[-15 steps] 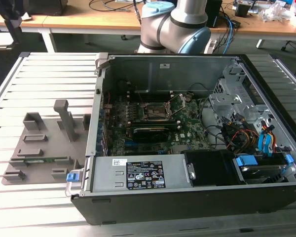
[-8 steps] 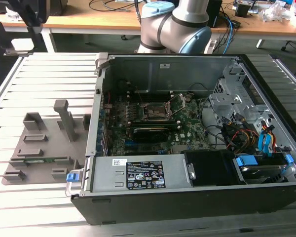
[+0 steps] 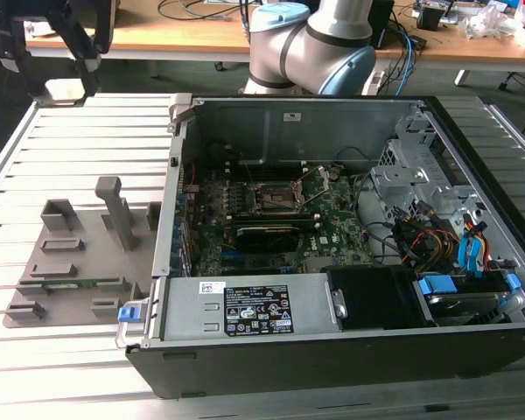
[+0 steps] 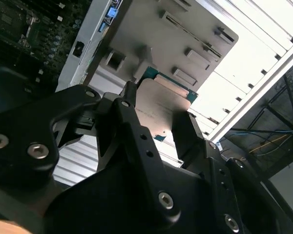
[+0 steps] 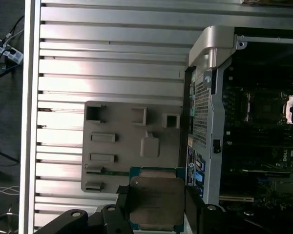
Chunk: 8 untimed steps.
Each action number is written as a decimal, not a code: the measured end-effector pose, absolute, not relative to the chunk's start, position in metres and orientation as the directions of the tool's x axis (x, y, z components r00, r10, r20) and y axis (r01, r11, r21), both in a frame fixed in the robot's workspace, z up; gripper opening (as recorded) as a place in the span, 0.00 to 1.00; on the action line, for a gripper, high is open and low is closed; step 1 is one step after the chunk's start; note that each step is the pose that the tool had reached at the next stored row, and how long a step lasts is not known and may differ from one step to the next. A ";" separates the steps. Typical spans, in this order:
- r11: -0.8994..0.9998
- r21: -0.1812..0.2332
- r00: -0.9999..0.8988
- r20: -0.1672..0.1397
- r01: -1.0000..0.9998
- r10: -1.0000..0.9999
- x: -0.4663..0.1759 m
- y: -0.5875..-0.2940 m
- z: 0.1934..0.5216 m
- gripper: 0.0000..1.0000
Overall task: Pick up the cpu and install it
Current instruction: 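Pick up the cpu and move it towards the insertion slot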
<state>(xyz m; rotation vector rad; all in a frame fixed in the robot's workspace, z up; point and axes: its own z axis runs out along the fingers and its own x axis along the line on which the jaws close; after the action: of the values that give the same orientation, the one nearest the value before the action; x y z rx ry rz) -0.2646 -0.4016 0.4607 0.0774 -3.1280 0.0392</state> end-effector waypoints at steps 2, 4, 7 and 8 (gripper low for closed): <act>0.998 -0.029 -0.999 0.013 -0.050 -0.049 -0.261 -0.401 0.459 0.54; 0.998 -0.031 -0.999 0.013 -0.050 -0.049 -0.257 -0.400 0.457 0.54; 0.998 -0.035 -0.999 0.013 -0.050 -0.049 -0.252 -0.399 0.455 0.54; 0.998 -0.037 -0.999 0.014 -0.050 -0.049 -0.249 -0.399 0.454 0.54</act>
<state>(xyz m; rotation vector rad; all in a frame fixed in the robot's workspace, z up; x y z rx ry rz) -0.2489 -0.3990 0.4539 0.0773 -3.1274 0.0584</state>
